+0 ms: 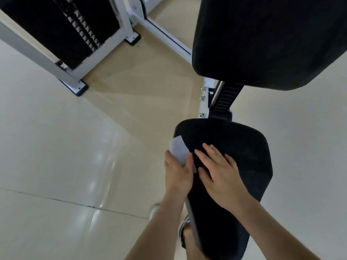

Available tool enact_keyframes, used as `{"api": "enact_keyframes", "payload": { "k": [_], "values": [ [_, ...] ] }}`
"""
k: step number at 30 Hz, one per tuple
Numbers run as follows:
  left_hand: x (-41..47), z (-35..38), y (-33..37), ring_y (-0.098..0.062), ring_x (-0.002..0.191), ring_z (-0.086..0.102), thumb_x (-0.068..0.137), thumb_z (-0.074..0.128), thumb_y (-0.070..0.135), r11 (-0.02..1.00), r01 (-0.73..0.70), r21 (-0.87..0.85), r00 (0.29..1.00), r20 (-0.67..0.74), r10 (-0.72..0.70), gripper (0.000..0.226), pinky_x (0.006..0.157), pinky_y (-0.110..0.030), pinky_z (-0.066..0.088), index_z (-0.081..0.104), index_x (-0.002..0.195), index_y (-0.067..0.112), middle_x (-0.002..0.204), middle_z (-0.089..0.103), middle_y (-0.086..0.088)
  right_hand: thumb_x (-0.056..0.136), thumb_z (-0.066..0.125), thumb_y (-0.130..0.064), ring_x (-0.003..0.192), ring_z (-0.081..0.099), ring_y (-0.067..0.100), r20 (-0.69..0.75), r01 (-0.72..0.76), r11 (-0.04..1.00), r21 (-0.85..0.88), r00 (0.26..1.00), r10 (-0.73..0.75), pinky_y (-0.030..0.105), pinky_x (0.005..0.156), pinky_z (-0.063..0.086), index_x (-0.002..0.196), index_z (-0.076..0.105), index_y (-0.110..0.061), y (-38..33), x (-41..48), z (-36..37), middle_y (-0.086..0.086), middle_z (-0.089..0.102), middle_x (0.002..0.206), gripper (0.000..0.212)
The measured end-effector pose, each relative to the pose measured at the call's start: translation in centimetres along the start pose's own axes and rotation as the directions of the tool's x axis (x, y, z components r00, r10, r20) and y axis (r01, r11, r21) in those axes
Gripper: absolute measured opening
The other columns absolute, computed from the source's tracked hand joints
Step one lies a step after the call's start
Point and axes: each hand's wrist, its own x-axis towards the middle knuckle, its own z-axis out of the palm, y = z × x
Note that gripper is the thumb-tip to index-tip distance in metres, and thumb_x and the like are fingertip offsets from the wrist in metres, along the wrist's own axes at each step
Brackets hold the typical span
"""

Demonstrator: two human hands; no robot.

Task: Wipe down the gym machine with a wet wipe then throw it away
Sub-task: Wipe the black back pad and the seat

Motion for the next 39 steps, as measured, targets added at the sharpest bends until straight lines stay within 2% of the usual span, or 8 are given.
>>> {"api": "enact_keyframes", "payload": {
  "k": [7, 11, 17, 22, 28, 35, 37, 39],
  "values": [
    [9.6, 0.6, 4.7, -0.031, 0.107, 0.058, 0.085, 0.050, 0.067, 0.892, -0.037, 0.451, 0.998, 0.070, 0.006, 0.069, 0.081, -0.035, 0.044, 0.050, 0.127, 0.012, 0.118, 0.060, -0.007, 0.095, 0.037, -0.035, 0.144, 0.028, 0.015, -0.199, -0.056, 0.997, 0.059, 0.978, 0.067, 0.034, 0.115, 0.027, 0.141, 0.047, -0.016, 2.4, -0.5, 1.5, 0.001, 0.037, 0.154, 0.050],
    [9.4, 2.8, 7.4, -0.028, 0.137, 0.033, 0.101, 0.024, 0.045, 0.439, -0.388, 0.811, 0.906, 0.248, 0.343, 0.053, 0.109, -0.044, 0.030, 0.027, 0.148, 0.021, 0.149, 0.036, -0.006, 0.093, 0.042, -0.030, 0.136, 0.038, 0.017, -0.267, -0.042, 0.984, 0.174, 0.960, 0.089, 0.035, 0.111, 0.035, 0.135, 0.050, -0.017, 2.4, -0.5, 1.4, 0.001, 0.043, 0.147, 0.045],
    [4.9, 4.7, 5.0, -0.022, 0.149, -0.010, 0.099, 0.010, 0.046, 0.017, -0.755, 0.655, 0.598, 0.678, 0.427, 0.061, 0.119, -0.046, -0.003, -0.002, 0.155, 0.025, 0.163, -0.004, -0.002, 0.089, 0.035, -0.031, 0.135, 0.042, 0.018, -0.293, -0.225, 0.967, 0.119, 0.922, 0.251, 0.045, 0.107, 0.038, 0.131, 0.054, -0.020, 5.3, -0.4, -0.8, 0.000, 0.048, 0.144, 0.047],
    [3.0, 3.9, 3.5, -0.022, 0.149, -0.013, 0.094, -0.005, 0.049, 0.301, -0.406, 0.863, 0.883, 0.285, 0.373, 0.067, 0.119, -0.045, -0.004, -0.005, 0.154, 0.018, 0.162, -0.009, -0.007, 0.102, 0.019, -0.040, 0.146, -0.010, 0.008, 0.001, -0.306, 0.952, 0.012, 0.952, 0.306, 0.041, 0.120, 0.009, 0.155, 0.012, -0.028, 9.6, -1.7, -2.6, -0.012, -0.003, 0.159, 0.054],
    [-8.7, 6.8, -1.5, -0.024, 0.146, 0.024, 0.098, 0.029, 0.044, 0.239, -0.694, 0.679, 0.684, 0.517, 0.515, 0.060, 0.116, -0.050, 0.025, 0.033, 0.149, 0.011, 0.156, 0.031, -0.009, 0.104, 0.030, -0.033, 0.150, -0.009, 0.014, 0.101, -0.355, 0.934, 0.030, 0.931, 0.351, 0.041, 0.120, 0.005, 0.154, 0.013, -0.034, 8.1, -2.8, -3.2, -0.005, -0.003, 0.163, 0.053],
    [-14.7, 4.4, -3.2, -0.012, 0.144, 0.021, 0.099, 0.025, 0.032, 0.280, -0.720, 0.635, 0.687, 0.593, 0.421, 0.052, 0.117, -0.039, 0.016, 0.035, 0.149, 0.021, 0.156, 0.027, 0.005, 0.105, 0.034, -0.030, 0.149, 0.012, 0.013, 0.322, -0.409, 0.835, 0.369, 0.899, 0.297, 0.032, 0.118, 0.020, 0.150, 0.031, -0.032, 4.2, -8.3, -6.3, -0.005, 0.019, 0.161, 0.046],
    [-16.1, 3.4, -1.7, -0.006, 0.141, 0.029, 0.104, 0.027, 0.028, 0.598, -0.584, 0.549, 0.798, 0.525, 0.297, 0.045, 0.118, -0.027, 0.018, 0.035, 0.148, 0.031, 0.154, 0.031, 0.013, 0.104, 0.038, -0.032, 0.142, 0.030, 0.011, 0.379, -0.459, 0.729, 0.508, 0.879, 0.290, 0.026, 0.113, 0.027, 0.148, 0.036, -0.032, 2.6, -10.5, -7.7, -0.006, 0.032, 0.156, 0.044],
    [-18.1, 2.1, 1.0, -0.010, 0.097, 0.060, 0.103, 0.038, 0.032, 0.923, -0.230, 0.310, 0.897, 0.436, 0.077, 0.028, 0.088, -0.022, 0.043, 0.063, 0.115, 0.027, 0.110, 0.067, 0.005, 0.104, 0.038, -0.035, 0.134, 0.035, 0.003, 0.410, -0.474, 0.659, 0.584, 0.873, 0.265, 0.020, 0.107, 0.026, 0.148, 0.037, -0.032, 0.8, -12.8, -9.5, -0.011, 0.035, 0.153, 0.045]
  ]
}}
